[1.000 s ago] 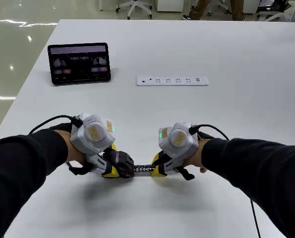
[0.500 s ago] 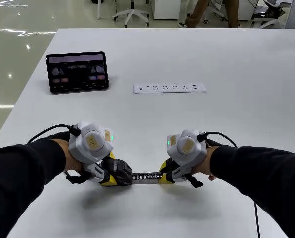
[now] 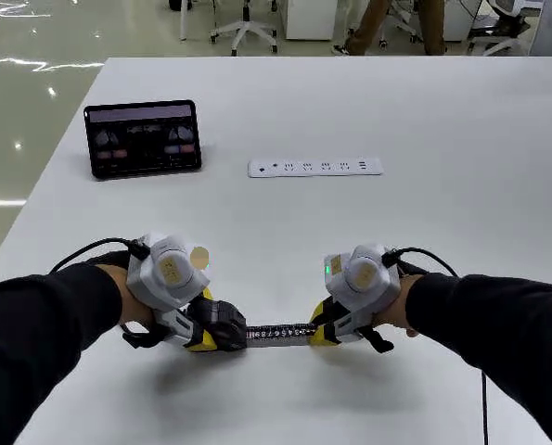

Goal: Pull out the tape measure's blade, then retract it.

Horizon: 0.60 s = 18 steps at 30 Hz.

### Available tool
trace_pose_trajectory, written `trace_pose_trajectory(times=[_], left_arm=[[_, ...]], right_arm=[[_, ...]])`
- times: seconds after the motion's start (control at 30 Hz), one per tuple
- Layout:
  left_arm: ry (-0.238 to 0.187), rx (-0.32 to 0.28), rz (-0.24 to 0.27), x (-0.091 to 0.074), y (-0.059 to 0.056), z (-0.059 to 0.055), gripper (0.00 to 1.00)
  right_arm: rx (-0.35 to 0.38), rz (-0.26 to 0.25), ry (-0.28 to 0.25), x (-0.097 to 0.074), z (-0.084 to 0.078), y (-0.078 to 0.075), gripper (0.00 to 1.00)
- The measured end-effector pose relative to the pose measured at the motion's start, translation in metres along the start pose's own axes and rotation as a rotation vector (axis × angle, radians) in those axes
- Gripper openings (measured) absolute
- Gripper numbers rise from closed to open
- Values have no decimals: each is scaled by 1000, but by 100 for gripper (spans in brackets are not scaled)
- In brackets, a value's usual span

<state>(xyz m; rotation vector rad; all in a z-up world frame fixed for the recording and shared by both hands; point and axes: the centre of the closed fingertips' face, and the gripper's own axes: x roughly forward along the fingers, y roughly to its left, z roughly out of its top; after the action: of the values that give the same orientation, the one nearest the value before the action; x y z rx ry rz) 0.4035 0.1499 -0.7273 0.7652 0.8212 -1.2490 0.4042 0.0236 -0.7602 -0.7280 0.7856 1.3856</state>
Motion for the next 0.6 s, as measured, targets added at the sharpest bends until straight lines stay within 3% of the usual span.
trace_pose_trajectory(times=[0.6], left_arm=[[-4, -15, 8, 1, 1, -1, 33]], right_arm=[[25, -21, 25, -17, -26, -6, 9]])
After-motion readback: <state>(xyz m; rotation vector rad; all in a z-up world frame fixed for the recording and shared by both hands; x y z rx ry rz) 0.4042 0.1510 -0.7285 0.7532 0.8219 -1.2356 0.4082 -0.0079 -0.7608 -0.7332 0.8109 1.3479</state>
